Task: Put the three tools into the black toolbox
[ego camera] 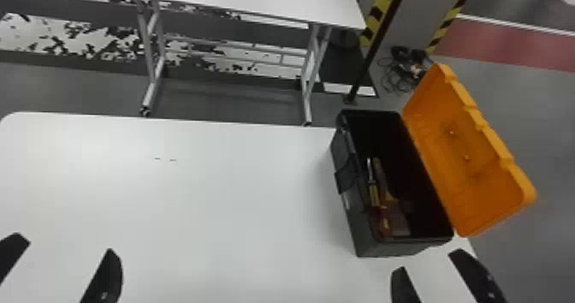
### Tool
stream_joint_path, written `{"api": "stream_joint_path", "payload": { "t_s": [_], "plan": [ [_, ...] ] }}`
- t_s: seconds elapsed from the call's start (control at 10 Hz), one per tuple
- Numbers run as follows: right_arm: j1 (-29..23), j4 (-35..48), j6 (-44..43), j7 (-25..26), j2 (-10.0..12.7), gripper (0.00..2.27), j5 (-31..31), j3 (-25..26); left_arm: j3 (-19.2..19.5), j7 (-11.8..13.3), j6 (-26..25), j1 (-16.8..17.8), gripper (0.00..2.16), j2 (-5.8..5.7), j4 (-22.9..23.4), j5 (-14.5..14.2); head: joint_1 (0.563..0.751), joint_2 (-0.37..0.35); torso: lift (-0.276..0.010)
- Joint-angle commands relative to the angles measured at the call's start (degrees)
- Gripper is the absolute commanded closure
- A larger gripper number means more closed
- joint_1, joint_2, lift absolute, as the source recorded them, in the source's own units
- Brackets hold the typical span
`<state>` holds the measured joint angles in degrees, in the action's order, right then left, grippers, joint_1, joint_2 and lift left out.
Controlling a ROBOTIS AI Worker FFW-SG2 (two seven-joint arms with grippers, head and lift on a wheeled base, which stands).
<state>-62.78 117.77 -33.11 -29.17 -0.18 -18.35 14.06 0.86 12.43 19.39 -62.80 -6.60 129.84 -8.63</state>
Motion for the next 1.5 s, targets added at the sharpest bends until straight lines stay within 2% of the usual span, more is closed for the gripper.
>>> {"api": "stream_joint_path", "payload": {
  "t_s": [0.0,0.5,0.9,1.4],
  "plan": [
    [-0.15,-0.08,0.73,-0.01,0.23,0.06,-0.02,-0.09,0.46,0.14,-1.25,-0.22,0.04,-0.17,-0.02,-1.48,0.695,-0.208,-0.051],
    [-0.41,0.53,2.84,-0.01,0.23,0.06,-0.46,-0.17,1.08,2.16,-6.52,0.39,0.04,0.01,0.15,-3.41,0.695,-0.201,-0.051],
    [-0.77,1.15,2.66,-0.01,0.23,0.06,-0.90,-0.09,1.16,1.98,-6.70,0.31,0.04,0.09,0.50,-3.32,0.695,-0.202,-0.051],
    [-0.94,1.24,2.84,-0.01,0.23,0.07,-0.90,-1.23,1.43,2.16,-9.86,0.57,0.04,0.36,0.50,-2.80,0.695,-0.192,-0.051]
  ]
}}
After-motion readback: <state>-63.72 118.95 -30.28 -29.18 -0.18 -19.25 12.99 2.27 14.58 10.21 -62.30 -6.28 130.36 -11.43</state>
